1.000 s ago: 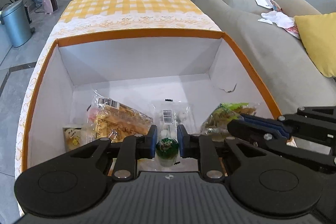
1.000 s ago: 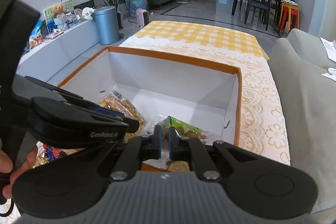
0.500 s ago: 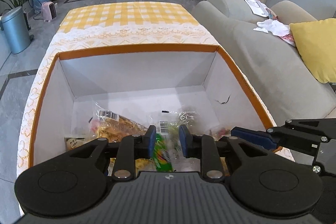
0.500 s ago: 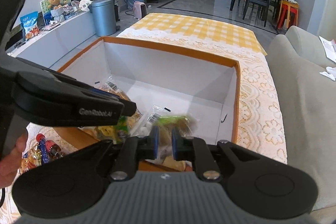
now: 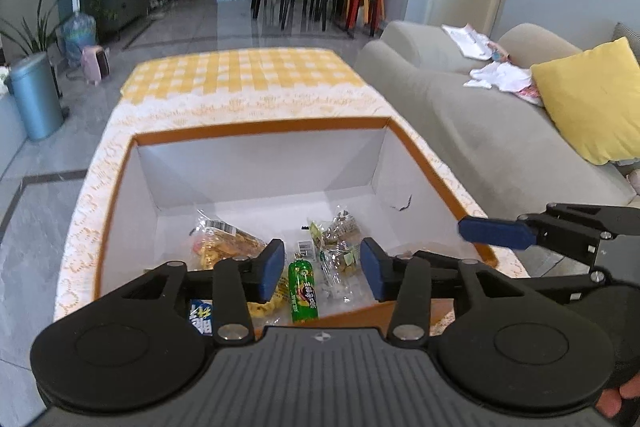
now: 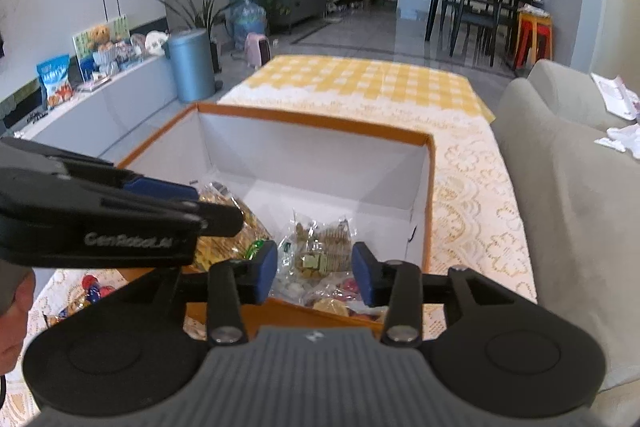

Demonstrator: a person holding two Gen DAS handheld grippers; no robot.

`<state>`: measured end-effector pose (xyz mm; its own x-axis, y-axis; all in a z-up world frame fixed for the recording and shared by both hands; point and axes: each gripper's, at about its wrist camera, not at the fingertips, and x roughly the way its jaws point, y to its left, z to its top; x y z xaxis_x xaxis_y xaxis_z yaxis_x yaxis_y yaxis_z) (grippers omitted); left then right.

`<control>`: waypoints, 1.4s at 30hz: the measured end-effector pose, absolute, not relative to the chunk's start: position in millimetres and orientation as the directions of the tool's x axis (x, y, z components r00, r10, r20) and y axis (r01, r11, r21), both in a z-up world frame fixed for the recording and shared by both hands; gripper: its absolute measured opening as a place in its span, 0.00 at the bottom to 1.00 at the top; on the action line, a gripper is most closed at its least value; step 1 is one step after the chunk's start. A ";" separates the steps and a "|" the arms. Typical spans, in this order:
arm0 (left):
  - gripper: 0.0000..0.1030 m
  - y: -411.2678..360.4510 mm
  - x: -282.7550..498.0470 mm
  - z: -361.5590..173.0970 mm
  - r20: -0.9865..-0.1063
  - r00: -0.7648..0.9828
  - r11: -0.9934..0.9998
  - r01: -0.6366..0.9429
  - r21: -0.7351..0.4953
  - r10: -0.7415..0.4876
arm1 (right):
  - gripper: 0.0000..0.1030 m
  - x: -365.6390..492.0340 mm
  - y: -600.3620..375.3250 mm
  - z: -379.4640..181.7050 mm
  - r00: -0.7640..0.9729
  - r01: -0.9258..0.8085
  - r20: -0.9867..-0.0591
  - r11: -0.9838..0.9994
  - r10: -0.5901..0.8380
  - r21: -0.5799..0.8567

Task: Organize snacks
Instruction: 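Withdraw both grippers from the box back toward the table snacks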

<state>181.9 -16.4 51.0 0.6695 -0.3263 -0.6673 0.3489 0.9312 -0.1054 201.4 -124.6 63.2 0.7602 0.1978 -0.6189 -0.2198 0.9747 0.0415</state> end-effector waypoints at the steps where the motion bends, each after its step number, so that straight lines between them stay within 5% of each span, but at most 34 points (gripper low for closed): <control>1: 0.57 -14.4 175.9 53.6 -0.657 0.677 0.930 0.353 -0.105 -0.332 | 0.48 195.6 -125.7 65.2 0.771 -0.218 -0.605 0.975 0.197 0.040; 4: 0.64 -7.9 156.5 59.4 -0.629 0.698 0.926 0.363 -0.101 -0.342 | 0.56 172.4 -128.8 69.7 0.808 -0.206 -0.558 0.978 0.188 0.032; 12: 0.65 22.3 107.6 52.8 -0.613 0.721 0.933 0.352 -0.077 -0.323 | 0.63 111.2 -144.4 52.2 0.852 -0.140 -0.495 0.985 0.174 0.104; 24: 0.72 47.8 82.0 0.3 -0.693 0.710 0.949 0.291 0.124 -0.127 | 0.65 79.5 -158.4 -17.0 0.801 -0.018 -0.580 0.974 0.150 0.228; 35: 0.72 33.2 59.9 -51.0 -0.634 0.770 0.854 0.277 0.440 0.077 | 0.65 78.5 -160.2 -34.4 0.784 0.025 -0.618 0.992 0.057 0.124; 42: 0.71 31.8 61.6 -75.3 -0.626 0.768 0.819 0.268 0.507 0.137 | 0.65 88.9 -169.8 -49.2 0.738 0.061 -0.674 0.994 0.014 0.087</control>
<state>61.6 31.8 -75.3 0.7676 0.1366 -0.6262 0.2678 0.8193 0.5069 88.9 -169.8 -49.2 0.7385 0.0136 -0.6741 0.0610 0.9944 0.0868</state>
